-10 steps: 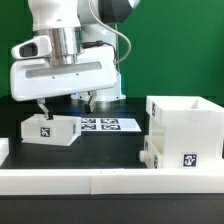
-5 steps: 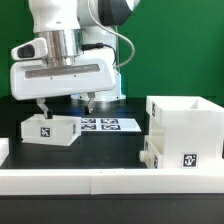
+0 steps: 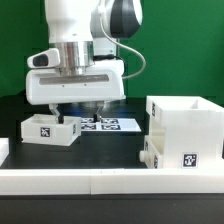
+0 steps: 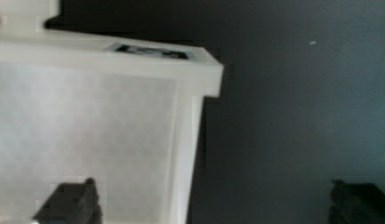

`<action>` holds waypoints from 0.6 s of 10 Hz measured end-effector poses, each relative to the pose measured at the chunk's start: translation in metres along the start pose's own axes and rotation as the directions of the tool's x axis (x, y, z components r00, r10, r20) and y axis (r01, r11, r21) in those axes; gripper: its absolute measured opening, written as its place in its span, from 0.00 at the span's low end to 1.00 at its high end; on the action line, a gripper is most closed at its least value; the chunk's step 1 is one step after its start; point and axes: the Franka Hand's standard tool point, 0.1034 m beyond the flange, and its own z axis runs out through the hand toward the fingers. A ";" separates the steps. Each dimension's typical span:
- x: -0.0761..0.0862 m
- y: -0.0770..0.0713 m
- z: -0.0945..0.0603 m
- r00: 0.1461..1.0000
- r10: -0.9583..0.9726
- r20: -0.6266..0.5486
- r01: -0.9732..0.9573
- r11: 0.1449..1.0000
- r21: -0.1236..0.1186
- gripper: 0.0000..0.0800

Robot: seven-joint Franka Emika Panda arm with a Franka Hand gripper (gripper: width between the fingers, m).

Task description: Assemble drawer

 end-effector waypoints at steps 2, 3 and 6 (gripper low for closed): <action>-0.010 0.003 0.017 1.000 -0.014 -0.013 0.014 1.000 -0.013 0.81; -0.013 0.007 0.021 1.000 -0.017 -0.019 0.017 1.000 -0.018 0.81; -0.016 0.014 0.024 1.000 -0.008 -0.024 0.008 1.000 -0.022 0.81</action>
Offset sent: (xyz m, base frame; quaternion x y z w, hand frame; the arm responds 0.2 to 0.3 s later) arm -0.0139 -0.0176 -0.0153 -0.0040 0.0297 0.0365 0.9989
